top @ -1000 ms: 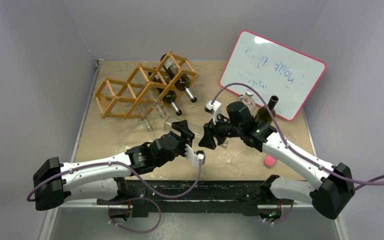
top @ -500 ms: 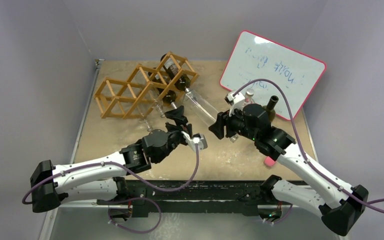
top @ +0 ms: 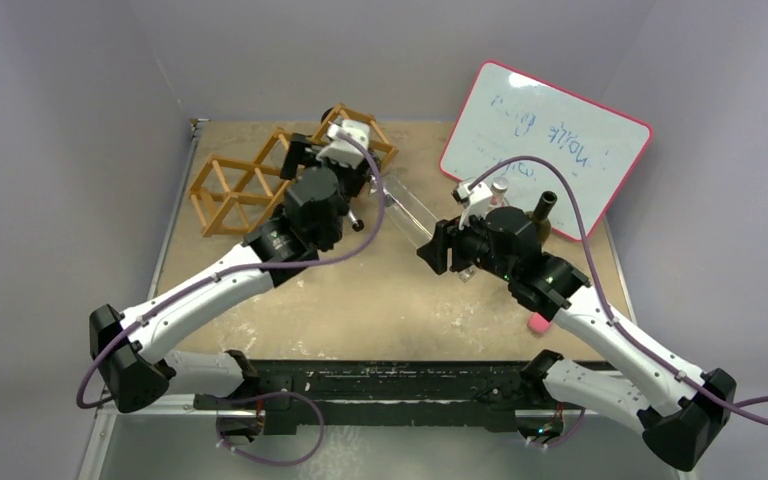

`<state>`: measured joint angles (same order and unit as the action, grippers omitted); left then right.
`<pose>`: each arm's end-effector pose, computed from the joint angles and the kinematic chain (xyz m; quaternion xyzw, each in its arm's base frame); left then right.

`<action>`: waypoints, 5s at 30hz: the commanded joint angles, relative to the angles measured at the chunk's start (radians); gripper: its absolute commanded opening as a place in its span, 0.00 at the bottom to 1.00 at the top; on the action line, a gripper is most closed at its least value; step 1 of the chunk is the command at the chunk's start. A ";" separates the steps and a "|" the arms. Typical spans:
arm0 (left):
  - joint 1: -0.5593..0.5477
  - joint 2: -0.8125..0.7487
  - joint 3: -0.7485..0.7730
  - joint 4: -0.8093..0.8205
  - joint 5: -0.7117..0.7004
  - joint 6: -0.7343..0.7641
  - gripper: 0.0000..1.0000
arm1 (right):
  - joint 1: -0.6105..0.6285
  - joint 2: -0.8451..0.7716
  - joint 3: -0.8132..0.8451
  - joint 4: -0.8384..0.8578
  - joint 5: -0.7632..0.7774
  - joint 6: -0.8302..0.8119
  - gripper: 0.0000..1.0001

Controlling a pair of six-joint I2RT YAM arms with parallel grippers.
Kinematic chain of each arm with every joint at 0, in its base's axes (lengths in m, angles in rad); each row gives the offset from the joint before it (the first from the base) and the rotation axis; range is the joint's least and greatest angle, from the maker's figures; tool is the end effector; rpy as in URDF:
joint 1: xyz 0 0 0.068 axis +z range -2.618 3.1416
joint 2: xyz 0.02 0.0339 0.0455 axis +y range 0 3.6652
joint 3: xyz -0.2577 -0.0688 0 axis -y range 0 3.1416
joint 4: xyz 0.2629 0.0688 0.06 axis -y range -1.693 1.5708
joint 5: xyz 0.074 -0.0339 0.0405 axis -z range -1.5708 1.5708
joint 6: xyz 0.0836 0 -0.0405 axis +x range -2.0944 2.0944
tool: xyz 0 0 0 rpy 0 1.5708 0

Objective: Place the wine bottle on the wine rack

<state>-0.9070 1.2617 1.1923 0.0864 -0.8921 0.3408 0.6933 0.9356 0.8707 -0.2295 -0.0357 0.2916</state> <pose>0.2573 -0.2234 0.4028 0.1198 0.6930 0.1107 0.7022 0.2166 0.1839 0.3180 -0.1706 0.7848 0.2942 0.5181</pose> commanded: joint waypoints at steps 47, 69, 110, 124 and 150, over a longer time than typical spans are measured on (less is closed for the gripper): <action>0.376 -0.407 0.133 -0.486 0.085 -0.652 0.85 | 0.432 0.849 0.624 0.282 0.132 0.352 0.00; 0.375 -0.564 0.110 -0.639 0.155 -0.692 0.86 | 0.505 0.970 0.710 0.411 0.384 0.550 0.00; 0.275 -0.645 0.090 -0.718 0.011 -0.602 0.85 | 0.430 1.405 1.269 0.361 0.433 0.577 0.11; 0.225 -0.635 0.087 -0.694 -0.010 -0.580 0.85 | 0.418 1.481 1.348 0.342 0.451 0.548 0.32; 0.196 -0.647 0.082 -0.691 -0.031 -0.563 0.85 | 0.413 1.491 1.342 0.359 0.469 0.544 0.85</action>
<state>-0.7036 0.6197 1.2758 -0.6456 -0.9073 -0.2424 1.1187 2.4844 2.1975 0.0620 0.3729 0.8455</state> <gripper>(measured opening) 0.851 0.808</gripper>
